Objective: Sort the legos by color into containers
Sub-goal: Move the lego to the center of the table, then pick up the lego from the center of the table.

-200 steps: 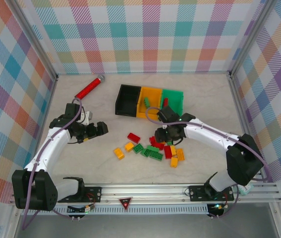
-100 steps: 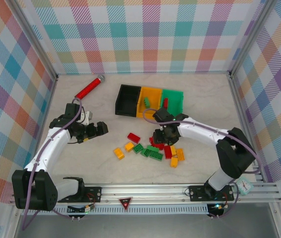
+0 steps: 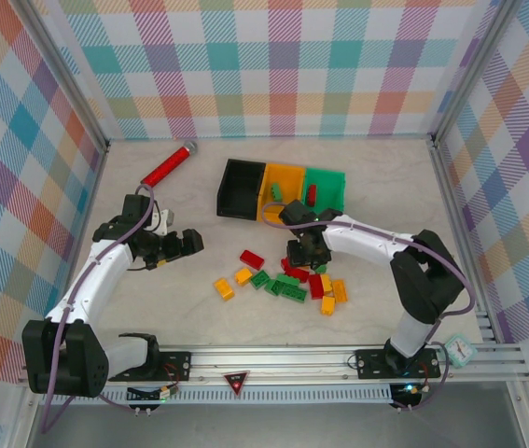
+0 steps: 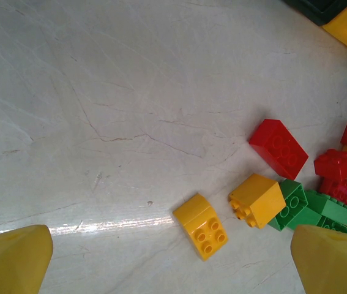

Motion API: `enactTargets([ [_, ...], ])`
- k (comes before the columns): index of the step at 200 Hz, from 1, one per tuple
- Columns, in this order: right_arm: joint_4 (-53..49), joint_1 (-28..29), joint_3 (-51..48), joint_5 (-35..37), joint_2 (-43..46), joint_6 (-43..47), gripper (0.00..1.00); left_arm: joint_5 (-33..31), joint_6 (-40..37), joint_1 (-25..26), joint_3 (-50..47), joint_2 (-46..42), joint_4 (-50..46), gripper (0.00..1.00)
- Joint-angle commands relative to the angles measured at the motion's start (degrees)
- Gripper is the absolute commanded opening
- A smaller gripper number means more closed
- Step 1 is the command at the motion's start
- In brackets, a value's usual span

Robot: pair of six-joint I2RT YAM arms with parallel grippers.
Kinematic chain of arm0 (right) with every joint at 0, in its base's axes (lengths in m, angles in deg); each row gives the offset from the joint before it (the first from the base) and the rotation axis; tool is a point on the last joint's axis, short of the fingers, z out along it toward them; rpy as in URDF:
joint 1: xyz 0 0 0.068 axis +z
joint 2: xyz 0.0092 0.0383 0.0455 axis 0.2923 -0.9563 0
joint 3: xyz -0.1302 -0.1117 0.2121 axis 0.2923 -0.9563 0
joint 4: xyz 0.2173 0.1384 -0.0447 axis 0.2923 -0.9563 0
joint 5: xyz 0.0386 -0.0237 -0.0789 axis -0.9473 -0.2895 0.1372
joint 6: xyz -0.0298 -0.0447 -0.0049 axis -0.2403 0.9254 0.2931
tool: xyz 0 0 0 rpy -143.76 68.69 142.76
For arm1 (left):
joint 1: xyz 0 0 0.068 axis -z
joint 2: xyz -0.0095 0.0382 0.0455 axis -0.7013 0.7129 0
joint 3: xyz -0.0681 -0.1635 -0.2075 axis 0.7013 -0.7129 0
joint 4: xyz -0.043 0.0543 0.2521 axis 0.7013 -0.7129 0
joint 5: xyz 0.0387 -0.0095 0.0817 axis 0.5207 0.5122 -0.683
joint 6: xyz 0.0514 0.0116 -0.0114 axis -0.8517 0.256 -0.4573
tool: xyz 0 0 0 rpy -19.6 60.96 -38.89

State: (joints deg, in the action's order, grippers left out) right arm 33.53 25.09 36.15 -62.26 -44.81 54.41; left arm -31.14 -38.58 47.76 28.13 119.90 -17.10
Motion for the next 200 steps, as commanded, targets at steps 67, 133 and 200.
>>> enactTargets([
  [67,-2.2,0.3,0.9,2.0,3.6,-1.0,0.51,0.8,-0.2,-0.8,0.0,-0.9,-0.6,1.0],
  [133,-3.1,0.2,1.2,3.7,0.9,-1.1,0.51,0.8,-0.1,-0.7,-0.1,-1.1,-0.6,1.0],
  [200,-2.6,0.1,2.9,3.6,-6.3,-0.4,0.49,0.8,-0.1,-0.8,-0.2,-1.2,-0.5,1.0],
])
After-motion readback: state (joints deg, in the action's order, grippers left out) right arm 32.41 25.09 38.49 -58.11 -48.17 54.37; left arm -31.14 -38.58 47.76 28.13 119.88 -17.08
